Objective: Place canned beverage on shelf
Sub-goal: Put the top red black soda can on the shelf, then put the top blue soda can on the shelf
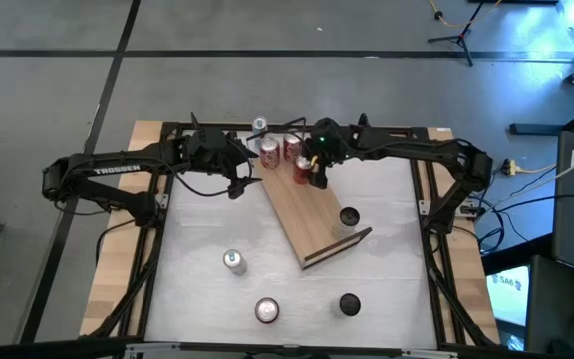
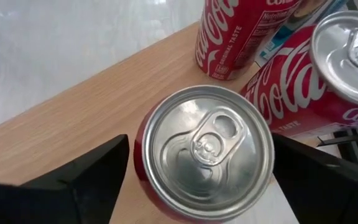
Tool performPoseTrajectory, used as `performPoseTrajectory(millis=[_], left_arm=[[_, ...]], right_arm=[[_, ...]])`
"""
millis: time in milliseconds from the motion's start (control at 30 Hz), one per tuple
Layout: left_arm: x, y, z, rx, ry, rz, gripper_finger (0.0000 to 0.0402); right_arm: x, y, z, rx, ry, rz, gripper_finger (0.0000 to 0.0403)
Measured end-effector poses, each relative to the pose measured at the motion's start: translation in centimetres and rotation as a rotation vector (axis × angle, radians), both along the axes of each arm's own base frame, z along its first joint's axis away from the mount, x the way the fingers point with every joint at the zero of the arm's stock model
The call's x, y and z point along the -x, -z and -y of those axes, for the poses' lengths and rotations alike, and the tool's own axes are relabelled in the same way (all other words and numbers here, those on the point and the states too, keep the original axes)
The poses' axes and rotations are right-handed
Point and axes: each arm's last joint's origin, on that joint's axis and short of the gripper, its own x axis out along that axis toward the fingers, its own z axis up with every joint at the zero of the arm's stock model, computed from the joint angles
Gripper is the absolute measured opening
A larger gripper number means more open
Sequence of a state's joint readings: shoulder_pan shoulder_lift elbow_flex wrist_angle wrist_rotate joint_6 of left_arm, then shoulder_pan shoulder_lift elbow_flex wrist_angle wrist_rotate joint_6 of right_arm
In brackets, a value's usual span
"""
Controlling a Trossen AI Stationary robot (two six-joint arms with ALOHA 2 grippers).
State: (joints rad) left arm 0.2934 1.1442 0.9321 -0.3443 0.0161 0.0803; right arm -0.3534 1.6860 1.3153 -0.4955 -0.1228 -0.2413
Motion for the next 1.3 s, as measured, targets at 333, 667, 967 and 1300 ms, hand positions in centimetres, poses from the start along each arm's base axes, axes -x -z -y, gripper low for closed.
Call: performPoseTrajectory(millis=[333,667,967,1300], left_arm=[[0.0,0.0,0.0,-0.001,-0.001,0.000,0.0338],[-0.2,-1.4,-1.6,-0.124,-0.174,0.123,0.0338],[2.0,-2.3,-6.8,-0.134,-0.272,0.225,0.0338],[5.5,-2.0,-12.4,-0.187,-0.341,0.230,0.0338]], right_arm=[[0.6,-4.2,-0.1,0.009,0.027,-0.080,0.0370],[1.5,-8.3,-0.2,0.048,0.067,-0.131,0.0370],[0.9,-9.4,0.0,0.082,0.074,-0.036,0.0370],[0.8,-9.6,0.1,0.088,0.075,-0.016,0.0370]])
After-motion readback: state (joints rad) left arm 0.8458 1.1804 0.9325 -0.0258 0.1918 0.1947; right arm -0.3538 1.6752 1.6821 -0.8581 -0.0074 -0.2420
